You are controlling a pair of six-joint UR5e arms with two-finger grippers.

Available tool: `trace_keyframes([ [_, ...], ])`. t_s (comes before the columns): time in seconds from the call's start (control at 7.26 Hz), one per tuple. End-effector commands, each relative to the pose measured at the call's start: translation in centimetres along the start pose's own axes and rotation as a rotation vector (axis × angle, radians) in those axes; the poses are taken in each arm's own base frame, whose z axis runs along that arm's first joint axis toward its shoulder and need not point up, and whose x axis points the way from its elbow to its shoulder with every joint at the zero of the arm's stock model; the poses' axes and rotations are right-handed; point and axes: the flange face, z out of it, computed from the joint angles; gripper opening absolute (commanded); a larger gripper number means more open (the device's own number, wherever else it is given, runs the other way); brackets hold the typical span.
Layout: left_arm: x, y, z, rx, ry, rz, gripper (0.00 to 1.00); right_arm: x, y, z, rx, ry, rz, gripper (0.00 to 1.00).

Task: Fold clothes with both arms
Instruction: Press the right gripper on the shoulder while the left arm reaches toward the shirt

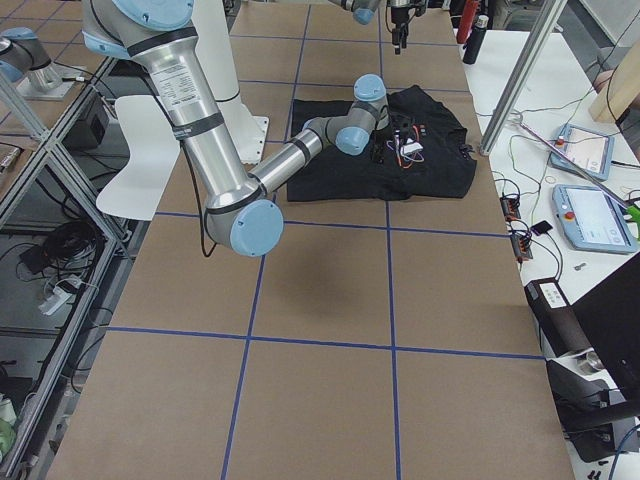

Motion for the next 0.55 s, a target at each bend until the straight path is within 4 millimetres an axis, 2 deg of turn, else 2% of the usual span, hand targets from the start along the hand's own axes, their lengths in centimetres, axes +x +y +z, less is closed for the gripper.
trace_keyframes([
  [0.0,-4.4,-0.9,4.2,0.09,-0.053,-0.039,0.92,1.1,0.5,-1.1,-0.006,-0.004,-0.006,1.0],
  [0.14,-1.4,-1.5,6.7,0.077,-0.022,-0.141,0.89,1.3,0.3,-1.1,-0.002,-0.002,-0.003,1.0],
  [0.41,0.3,0.2,10.5,0.156,0.02,-0.324,0.82,2.3,0.3,-0.8,0.001,0.013,0.003,1.0],
])
